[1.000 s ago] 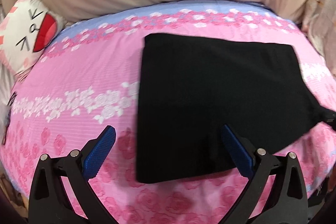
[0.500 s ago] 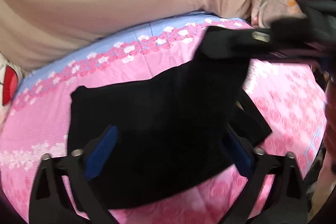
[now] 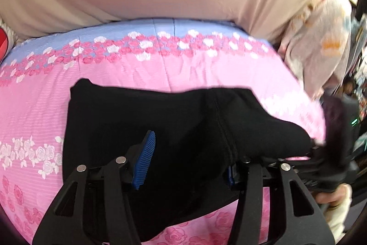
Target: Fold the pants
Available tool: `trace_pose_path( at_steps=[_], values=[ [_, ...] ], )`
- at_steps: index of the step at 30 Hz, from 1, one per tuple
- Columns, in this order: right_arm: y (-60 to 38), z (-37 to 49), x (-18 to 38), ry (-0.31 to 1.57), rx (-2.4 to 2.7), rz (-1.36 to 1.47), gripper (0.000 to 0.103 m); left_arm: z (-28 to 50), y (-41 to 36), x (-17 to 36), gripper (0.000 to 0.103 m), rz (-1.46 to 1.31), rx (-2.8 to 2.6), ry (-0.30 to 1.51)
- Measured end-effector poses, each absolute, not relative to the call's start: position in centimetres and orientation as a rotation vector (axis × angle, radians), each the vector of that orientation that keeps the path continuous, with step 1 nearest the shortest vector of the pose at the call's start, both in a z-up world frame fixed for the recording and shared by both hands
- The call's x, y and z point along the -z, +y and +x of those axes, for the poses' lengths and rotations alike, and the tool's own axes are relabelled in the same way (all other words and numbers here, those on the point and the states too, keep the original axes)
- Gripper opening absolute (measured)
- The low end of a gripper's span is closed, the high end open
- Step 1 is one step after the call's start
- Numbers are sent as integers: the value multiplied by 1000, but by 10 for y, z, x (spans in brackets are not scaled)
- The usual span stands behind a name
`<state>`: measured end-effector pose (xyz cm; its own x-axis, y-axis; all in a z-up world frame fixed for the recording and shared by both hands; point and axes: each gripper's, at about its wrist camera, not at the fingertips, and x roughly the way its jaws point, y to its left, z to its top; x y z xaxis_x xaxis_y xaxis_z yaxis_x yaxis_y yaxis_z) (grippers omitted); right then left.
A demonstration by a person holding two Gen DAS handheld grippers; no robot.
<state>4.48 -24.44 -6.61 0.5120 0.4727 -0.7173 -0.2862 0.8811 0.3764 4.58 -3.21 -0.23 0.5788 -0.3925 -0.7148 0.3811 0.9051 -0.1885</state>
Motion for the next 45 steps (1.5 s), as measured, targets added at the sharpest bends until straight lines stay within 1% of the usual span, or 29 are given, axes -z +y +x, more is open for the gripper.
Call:
trace_pose_path(
  at_steps=[3,6,7,8,9,11,12,13,14,16,17,18,20,21,22,23,26,27,28,29,31,32,34,35,36,41,42,43,45],
  values=[
    [-243,62,71,941,-487,245,47,45,-29,-9,50,-3,427,799],
    [-234,80,76,958,-506,258,47,43,-30,-14,50,12,432,786],
    [-229,84,76,952,-515,248,27,42,-31,-14,50,19,435,787],
    [-225,85,74,952,-527,250,3,42,-32,-13,50,24,435,787],
    [-223,84,67,936,-538,264,5,41,-34,-12,50,39,435,787],
    [-227,71,46,861,-523,250,5,37,-39,-10,50,64,441,789],
    [-236,61,38,829,-504,256,4,33,-42,-9,52,74,454,789],
    [-245,57,39,820,-495,276,4,31,-44,-7,57,77,461,793],
    [-255,58,49,841,-449,275,4,28,-47,-3,61,84,475,800],
    [-268,70,87,946,-386,295,4,22,-58,11,66,113,510,828],
    [-274,69,93,931,-399,353,3,20,-65,19,66,136,530,845],
    [-281,62,89,914,-408,411,4,18,-71,27,66,159,543,857],
    [-287,44,72,853,-340,380,11,12,-77,40,69,209,555,882],
    [-292,30,59,799,-283,350,22,11,-75,42,73,208,550,883],
    [-294,25,55,787,-271,346,26,9,-70,42,81,197,545,882],
    [-297,19,49,772,-266,356,26,7,-64,41,85,183,538,880],
    [-293,16,42,776,-315,376,26,4,-54,36,86,163,523,875],
    [-287,18,41,785,-332,362,32,2,-50,33,87,161,514,867],
    [-278,22,43,799,-347,348,45,-1,-46,28,90,158,501,854],
    [-274,27,46,811,-364,348,49,-3,-44,25,91,158,500,847],
    [-267,30,51,830,-387,354,50,-10,-37,16,92,159,519,820],
    [-265,34,54,839,-407,362,50,-13,-34,11,95,158,524,806],
    [-259,41,60,855,-425,377,48,-20,-24,4,96,165,507,771],
    [-253,51,67,891,-395,350,20,-21,-20,2,96,165,505,759],
    [-250,53,67,911,-363,320,1,-21,-16,1,96,165,495,749],
    [-256,30,12,726,-335,256,2,1,12,11,96,176,284,752],
    [-265,30,15,737,-293,247,2,7,18,15,96,177,241,763],
    [-270,34,25,776,-250,229,6,14,25,22,96,177,191,776],
    [-287,36,53,887,-148,278,9,23,36,32,96,166,140,804]
  ],
)
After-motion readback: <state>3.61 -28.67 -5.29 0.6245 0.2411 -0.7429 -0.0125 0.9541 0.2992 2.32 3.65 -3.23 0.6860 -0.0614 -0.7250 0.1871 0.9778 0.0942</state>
